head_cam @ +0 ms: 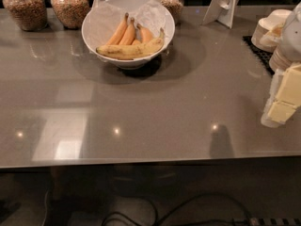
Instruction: Pick banana from white bowl
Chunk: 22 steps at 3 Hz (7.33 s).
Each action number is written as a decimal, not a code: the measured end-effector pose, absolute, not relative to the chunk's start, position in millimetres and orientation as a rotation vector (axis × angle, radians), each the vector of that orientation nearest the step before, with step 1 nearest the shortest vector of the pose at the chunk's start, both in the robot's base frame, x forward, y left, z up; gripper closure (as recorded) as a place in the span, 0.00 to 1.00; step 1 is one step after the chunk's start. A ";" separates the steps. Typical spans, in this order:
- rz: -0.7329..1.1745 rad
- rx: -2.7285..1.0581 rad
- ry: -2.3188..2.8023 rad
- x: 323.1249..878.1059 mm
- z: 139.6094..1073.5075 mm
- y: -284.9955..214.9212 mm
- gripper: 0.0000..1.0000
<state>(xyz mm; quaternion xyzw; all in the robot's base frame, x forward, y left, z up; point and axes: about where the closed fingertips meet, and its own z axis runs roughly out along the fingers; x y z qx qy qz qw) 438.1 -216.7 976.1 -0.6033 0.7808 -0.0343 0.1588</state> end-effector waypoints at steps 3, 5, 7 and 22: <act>-0.092 -1.692 2.089 465.4 986.0 -195.4 0.00; -0.056 -1.713 1.760 546.0 1008.6 -134.9 0.00; 0.034 -1.823 1.478 633.1 1022.9 -52.2 0.00; 0.120 -2.232 1.302 730.1 884.3 31.3 0.43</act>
Offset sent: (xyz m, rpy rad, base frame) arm 0.0116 0.0080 0.0028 0.0447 -0.0471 0.0155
